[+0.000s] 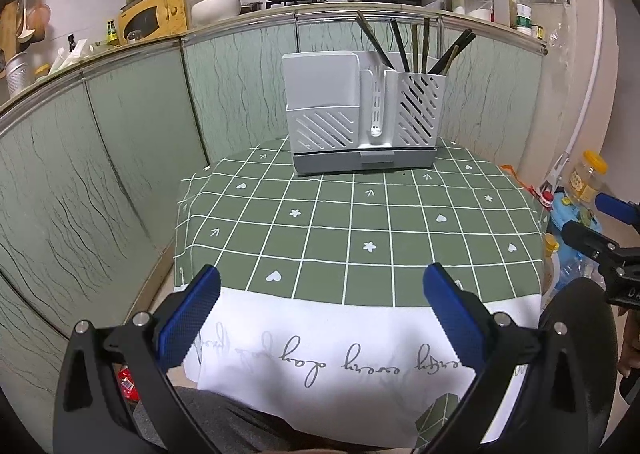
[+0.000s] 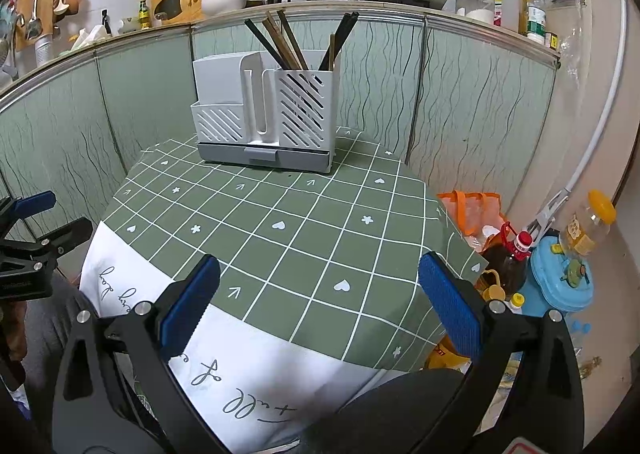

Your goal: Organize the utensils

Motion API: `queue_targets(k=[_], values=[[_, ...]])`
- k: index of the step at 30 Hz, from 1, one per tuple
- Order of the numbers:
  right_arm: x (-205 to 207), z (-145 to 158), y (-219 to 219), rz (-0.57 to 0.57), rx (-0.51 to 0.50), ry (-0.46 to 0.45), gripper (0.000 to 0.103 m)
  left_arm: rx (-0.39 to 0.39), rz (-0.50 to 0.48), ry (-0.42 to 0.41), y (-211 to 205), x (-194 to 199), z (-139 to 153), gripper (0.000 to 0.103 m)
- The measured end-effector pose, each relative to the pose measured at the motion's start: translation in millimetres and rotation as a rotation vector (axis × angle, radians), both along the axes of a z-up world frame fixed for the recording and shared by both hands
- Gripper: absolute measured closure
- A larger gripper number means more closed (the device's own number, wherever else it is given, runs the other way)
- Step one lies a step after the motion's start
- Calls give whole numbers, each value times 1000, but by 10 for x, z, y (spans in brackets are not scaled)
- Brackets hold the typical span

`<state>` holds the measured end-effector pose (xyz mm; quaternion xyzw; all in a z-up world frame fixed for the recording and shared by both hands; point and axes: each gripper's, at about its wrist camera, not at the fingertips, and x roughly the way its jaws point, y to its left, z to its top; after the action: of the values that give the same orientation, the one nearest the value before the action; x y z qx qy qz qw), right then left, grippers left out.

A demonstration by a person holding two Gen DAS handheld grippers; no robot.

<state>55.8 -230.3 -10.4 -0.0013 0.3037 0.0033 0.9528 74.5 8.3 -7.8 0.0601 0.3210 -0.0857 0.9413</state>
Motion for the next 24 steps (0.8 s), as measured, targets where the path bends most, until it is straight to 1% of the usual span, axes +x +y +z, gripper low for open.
queue_targets(k=[24], values=[[11,-31,-6,-3,3,8,8,-7,8,8,2,-4,-19,4]])
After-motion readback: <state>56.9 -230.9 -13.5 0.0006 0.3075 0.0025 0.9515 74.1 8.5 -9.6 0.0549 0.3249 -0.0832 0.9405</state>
